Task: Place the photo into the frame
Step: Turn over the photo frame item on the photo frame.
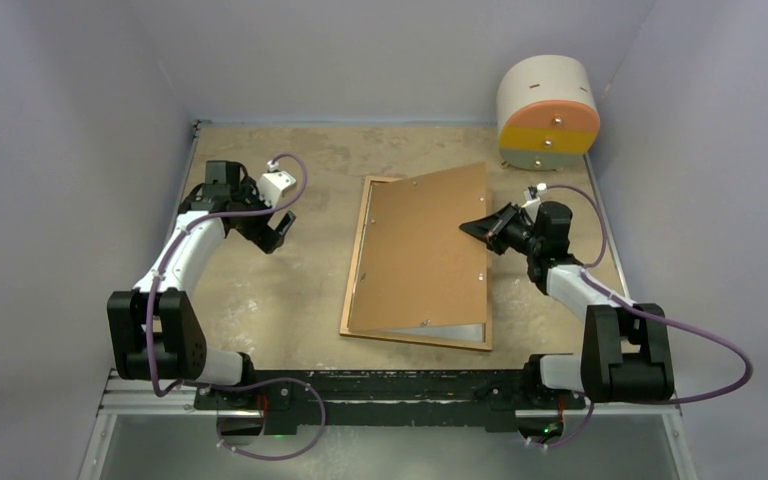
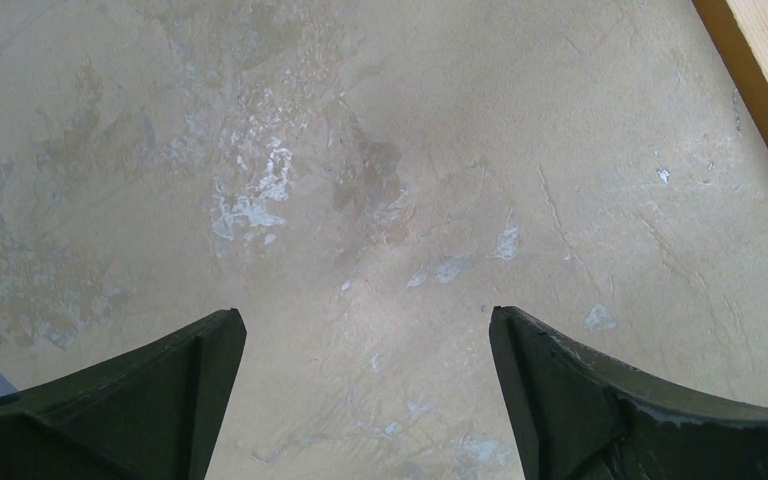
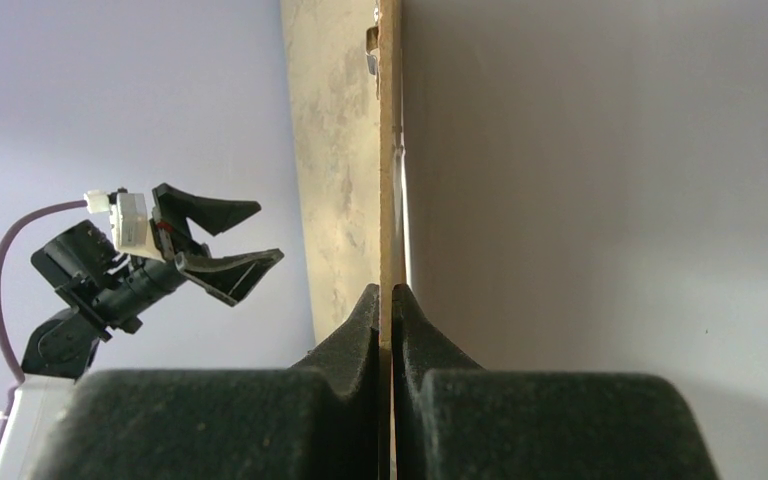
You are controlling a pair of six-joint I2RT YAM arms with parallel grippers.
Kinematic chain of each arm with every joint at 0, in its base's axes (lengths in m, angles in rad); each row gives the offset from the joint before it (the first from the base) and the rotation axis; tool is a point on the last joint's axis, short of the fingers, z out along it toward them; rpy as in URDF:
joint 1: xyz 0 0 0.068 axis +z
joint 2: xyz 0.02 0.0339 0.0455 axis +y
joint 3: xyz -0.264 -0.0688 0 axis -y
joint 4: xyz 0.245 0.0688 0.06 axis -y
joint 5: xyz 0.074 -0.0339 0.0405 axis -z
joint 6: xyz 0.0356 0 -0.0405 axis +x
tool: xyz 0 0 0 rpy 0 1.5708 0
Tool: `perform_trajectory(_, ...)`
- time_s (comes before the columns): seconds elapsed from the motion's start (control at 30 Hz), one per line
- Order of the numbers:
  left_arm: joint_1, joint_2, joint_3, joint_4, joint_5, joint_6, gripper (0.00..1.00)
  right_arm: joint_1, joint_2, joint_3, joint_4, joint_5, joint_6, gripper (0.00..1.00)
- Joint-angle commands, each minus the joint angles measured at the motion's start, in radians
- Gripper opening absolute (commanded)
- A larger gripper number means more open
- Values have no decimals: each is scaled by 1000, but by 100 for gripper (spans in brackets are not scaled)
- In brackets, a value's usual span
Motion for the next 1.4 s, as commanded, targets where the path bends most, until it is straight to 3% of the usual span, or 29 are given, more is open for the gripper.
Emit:
perform_trajectory(0.0,-5,-9,9,10,-6,-9,100,2,-33,3,77,-50,40,0)
perform_trajectory(0.73,-38,-13,2,9,-19,2,100,19,70,96,84,-47,-45,0)
perform_trajectory(1.03,-48,-12,-2,9,-23,4,100,18,51,58,178,-19,9,0)
perform_trajectory(1.37,-50,-16,-2,5,-19,8,100,19,34,39,156,9,-1,0)
